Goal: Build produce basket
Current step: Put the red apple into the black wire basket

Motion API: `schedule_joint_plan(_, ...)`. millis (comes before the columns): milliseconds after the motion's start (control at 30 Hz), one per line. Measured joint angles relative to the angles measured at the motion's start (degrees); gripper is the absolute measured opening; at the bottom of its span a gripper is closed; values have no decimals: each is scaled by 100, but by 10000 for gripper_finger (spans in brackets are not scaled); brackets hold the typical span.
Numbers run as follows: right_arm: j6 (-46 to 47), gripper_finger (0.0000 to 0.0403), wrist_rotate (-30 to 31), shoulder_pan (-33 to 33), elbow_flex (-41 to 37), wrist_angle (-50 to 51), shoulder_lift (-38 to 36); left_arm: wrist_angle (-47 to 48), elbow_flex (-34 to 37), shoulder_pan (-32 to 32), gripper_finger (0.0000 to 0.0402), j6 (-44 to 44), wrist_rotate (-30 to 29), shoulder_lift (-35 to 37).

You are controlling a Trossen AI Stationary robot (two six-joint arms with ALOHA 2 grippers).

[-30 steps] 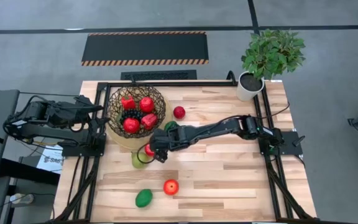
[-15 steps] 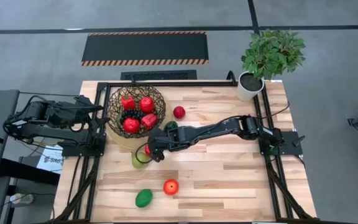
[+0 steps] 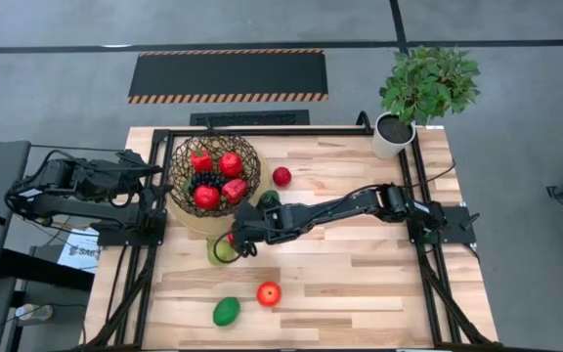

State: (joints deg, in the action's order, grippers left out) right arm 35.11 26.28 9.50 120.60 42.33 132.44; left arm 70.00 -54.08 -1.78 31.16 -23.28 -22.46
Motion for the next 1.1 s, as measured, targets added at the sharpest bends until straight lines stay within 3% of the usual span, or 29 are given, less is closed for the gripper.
schedule_joint_plan(500, 26, 370, 381, 28, -2, 102, 0, 0, 0, 0, 330, -2, -7, 0)
schedule_joint_plan(667, 107, 370, 381, 31, -512, -466, 18, 0, 0, 0, 330, -2, -9, -2)
schedule_joint_plan(1100, 144, 370, 373, 31, -959, -1318, -7, 0, 0, -1, 330, -4, -7, -1)
